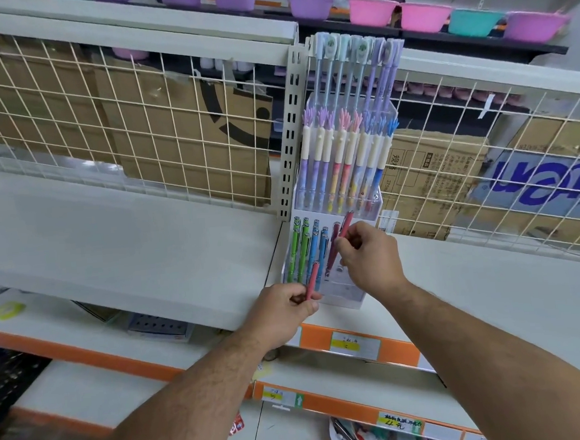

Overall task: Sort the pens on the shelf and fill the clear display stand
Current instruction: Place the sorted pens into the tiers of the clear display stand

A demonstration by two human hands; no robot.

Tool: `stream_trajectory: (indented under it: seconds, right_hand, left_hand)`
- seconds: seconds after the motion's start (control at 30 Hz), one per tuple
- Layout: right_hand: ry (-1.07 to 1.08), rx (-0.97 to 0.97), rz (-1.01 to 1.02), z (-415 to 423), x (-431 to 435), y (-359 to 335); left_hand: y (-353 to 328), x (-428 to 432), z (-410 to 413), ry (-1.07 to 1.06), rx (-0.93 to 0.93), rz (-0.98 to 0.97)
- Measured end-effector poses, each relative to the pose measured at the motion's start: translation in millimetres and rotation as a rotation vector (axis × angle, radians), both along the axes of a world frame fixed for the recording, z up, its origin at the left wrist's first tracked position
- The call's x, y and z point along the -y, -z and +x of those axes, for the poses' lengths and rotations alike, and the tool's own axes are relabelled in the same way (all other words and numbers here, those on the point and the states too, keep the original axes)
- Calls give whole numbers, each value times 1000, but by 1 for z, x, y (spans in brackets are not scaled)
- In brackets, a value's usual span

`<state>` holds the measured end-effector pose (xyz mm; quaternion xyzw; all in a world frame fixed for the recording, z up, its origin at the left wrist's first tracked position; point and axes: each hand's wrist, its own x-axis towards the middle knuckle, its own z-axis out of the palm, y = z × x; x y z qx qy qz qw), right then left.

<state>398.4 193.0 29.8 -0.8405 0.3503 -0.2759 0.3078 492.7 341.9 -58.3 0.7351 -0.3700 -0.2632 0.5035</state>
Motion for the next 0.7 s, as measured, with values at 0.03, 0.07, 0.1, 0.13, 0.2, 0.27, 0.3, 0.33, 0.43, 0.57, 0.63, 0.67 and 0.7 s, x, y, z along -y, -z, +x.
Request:
stream_trajectory:
  seconds: [0.03,0.07,0.1,0.13,0.2,0.27,0.3,0.33,0.43,0.57,0.63,0.67,0.7]
  right_hand:
    - [4,-6,-6,0,0,0]
    - [8,-14,-16,1,0,0]
    - [9,-25,-24,1,-1,1]
    - [4,-40,-27,1,-1,2]
    - [-19,-81,-28,2,-3,5]
    - [-31,-113,-35,1,-5,8]
    - [-33,-125,-42,1,-5,9]
    - [-33,-135,-45,1,-5,10]
    - [-33,-148,-30,0,-5,13]
    - [-9,-138,8,0,-5,16]
    - [-2,-133,27,1,-5,15]
    - [-2,-132,35,2,-5,15]
    - [0,-129,44,2,-5,16]
  left_hand:
    - [0,0,0,-1,-2,0]
    - [0,0,0,-1,-3,1]
    - [0,0,0,-2,-4,2]
    - [0,0,0,-5,-8,3]
    - [0,0,0,-12,-14,6]
    - [-1,0,0,-14,-15,7]
    - [-1,0,0,-14,-15,6]
    - [-1,-1,-1,-14,-14,6]
    - [-3,-1,-1,-11,-7,9]
    - [-4,-2,-2,-7,-2,13]
    - [-4,-2,-2,-8,-2,15]
    - [-4,-2,-1,-9,0,19]
    - [-4,-2,-1,-9,1,22]
